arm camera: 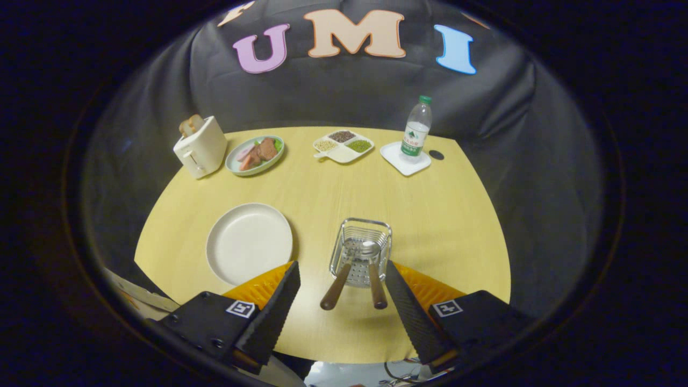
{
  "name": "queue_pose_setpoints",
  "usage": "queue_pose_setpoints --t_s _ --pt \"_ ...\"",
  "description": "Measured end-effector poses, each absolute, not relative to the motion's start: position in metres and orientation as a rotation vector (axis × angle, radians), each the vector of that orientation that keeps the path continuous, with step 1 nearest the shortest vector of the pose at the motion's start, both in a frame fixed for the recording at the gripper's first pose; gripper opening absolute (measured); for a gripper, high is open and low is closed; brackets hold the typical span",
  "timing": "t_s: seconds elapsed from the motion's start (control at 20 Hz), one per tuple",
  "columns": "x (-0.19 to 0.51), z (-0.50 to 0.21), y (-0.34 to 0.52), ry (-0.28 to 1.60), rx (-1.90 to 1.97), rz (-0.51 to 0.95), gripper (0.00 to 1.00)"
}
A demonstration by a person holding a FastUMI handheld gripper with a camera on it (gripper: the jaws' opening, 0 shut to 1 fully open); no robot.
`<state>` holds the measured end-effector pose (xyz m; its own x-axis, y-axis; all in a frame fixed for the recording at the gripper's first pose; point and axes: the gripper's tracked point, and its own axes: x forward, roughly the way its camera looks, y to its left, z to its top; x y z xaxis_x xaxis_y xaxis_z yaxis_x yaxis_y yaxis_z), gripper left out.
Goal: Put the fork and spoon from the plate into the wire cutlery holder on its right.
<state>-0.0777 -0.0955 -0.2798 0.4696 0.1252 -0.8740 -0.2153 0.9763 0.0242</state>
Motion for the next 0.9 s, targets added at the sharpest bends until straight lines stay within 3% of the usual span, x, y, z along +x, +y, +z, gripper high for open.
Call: queue_pose_setpoints --t_s 0.5,0.9 --pt "-0.079 -0.233 -0.049 0.781 -0.083 0.288 1.0" --pt "-0.087 -0.198 -0.034 0.62 -0.019 0.27 1.0"
